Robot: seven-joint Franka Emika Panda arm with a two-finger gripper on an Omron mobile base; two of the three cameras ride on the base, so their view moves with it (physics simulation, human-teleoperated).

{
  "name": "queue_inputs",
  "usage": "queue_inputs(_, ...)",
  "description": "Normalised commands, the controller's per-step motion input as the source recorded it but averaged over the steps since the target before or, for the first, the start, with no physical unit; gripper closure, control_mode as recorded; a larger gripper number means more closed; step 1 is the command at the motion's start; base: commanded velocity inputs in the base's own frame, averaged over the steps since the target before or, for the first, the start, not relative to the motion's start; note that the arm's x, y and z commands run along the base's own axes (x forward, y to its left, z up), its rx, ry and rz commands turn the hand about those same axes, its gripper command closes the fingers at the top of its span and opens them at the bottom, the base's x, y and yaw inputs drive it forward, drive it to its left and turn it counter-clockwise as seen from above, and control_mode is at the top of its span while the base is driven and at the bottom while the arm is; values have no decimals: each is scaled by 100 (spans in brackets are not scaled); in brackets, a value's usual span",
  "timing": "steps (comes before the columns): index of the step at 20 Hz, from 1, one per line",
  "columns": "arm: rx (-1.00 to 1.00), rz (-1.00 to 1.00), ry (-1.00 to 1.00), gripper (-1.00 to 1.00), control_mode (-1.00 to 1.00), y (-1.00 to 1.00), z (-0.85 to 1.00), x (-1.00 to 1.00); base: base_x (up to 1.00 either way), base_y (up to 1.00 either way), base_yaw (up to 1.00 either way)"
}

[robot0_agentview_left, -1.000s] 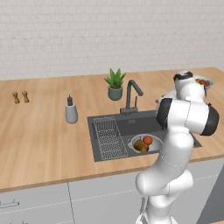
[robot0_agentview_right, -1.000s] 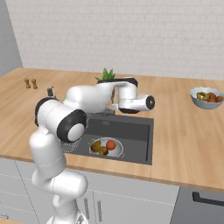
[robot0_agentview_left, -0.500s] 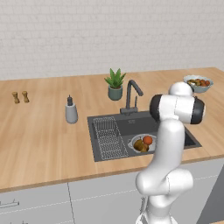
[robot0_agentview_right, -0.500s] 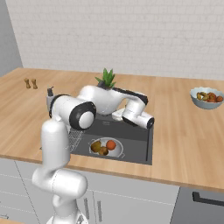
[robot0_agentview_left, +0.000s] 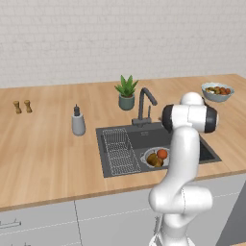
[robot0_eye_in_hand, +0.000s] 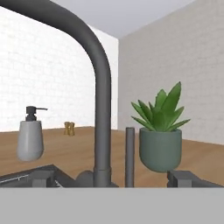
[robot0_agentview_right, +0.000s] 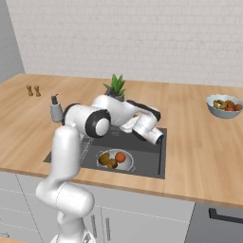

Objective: Put the colander in the sink, put the pear, pear, orange in the colander, and turn on the sink faucet and pour water over the colander.

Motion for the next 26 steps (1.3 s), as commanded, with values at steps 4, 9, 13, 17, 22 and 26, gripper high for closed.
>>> queue_inputs(4,5,-13,0,-100,-100,36,-10,13,0,0,0)
queue_inputs(9,0,-23,0,-100,-100,35,-22,5,0,0,0)
queue_inputs(13,0,-25,-1,-100,-100,29,-5,36,0,0,0)
queue_inputs(17,4,-17,0,-100,-100,2,0,52,0,0,0)
queue_inputs(22,3,-3,-3,-100,-100,-6,-6,55,0,0,0)
queue_inputs(26,5,0,-5,-100,-100,-14,-21,37,0,0,0)
